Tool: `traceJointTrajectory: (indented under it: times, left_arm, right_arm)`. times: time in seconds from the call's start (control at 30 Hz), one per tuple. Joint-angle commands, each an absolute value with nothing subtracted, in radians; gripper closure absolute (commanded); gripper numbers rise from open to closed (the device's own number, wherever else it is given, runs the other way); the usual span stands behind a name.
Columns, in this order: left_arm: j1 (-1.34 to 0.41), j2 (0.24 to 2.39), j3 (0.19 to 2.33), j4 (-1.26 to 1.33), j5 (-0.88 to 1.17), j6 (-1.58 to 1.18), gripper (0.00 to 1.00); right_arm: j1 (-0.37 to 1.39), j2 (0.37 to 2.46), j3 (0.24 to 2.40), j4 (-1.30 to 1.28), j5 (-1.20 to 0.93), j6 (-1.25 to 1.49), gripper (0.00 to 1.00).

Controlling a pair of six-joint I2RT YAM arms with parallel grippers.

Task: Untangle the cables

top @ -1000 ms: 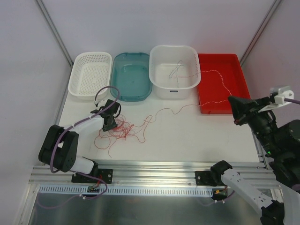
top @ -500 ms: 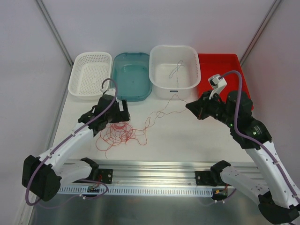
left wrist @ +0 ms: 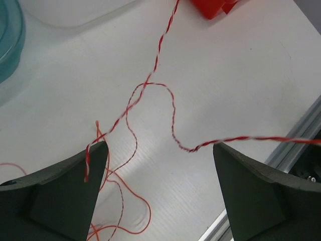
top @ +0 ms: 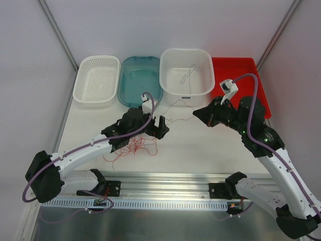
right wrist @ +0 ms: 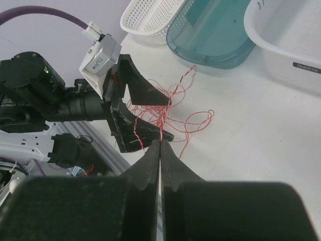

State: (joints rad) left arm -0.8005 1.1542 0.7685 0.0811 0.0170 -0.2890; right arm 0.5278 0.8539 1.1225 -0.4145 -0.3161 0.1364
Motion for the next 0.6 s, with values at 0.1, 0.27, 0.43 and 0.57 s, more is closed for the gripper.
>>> traceJointTrajectory:
  times: [0.1,0.27,0.43,0.57]
  left_arm:
    - [-0.854,1.253,0.776,0.342,-0.064,-0.219,0.20]
    - [-0.856,1.276,0.792,0.353,-0.093,-0.221,0.64]
    - [-0.856,1.215,0.772,0.362,-0.155,-0.216,1.00]
    - [-0.857,1.158,0.764,0.365,-0.201,-0.198,1.00]
  right_arm:
    - [0.528,0.845,1.111,-0.339,-0.347,0.195,0.99]
    - [0.526,0.835,1.097,-0.350,-0.319,0.189,0.99]
    - [0.526,0.833,1.054,-0.348,-0.291,0.190,0.99]
    - [0.525,0.839,0.987,-0.330,-0.267,0.195,0.99]
